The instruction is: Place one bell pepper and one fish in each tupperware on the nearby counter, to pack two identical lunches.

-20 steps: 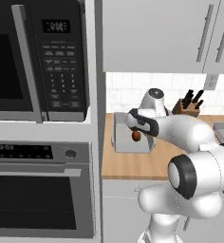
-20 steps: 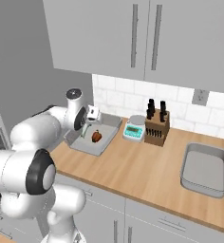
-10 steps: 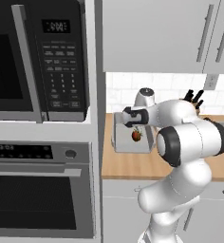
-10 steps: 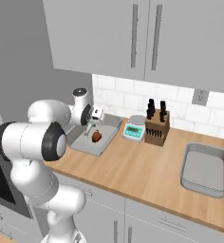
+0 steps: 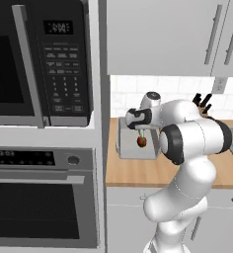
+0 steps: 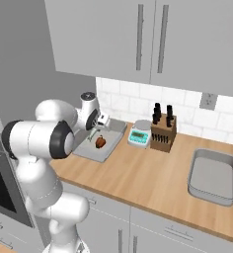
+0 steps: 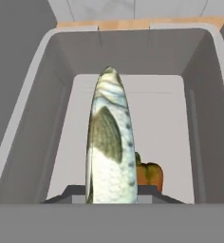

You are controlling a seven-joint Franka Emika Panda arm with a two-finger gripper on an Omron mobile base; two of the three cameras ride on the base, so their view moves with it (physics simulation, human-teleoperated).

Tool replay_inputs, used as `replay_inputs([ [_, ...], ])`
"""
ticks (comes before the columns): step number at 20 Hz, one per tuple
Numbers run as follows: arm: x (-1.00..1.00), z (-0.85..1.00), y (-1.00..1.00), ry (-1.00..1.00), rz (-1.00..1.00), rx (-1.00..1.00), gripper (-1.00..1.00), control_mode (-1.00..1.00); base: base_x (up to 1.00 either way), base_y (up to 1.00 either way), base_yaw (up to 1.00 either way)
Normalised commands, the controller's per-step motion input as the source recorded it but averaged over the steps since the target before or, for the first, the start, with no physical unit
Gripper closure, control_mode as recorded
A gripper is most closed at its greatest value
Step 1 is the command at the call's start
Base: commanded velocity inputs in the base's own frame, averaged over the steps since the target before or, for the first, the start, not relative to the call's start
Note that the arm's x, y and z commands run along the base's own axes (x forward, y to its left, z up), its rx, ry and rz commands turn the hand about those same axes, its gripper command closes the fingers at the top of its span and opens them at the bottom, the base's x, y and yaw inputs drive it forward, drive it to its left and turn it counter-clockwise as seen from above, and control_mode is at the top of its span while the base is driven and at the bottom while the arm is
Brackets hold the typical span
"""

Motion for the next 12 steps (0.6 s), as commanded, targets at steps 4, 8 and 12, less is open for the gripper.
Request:
replay_inputs([
  [4,0.32,-0.08,0.21,0.00,-0.09,0.00,1.00,-1.00,0.00,0.00,0.00],
  [8,0.07,-0.16,0.34,0.00,-0.09,0.00,1.00,-1.00,0.00,0.00,0.00],
  [12,0.18,-0.16,0.10,0.00,-0.02,0.00,1.00,-1.00,0.00,0.00,0.00],
])
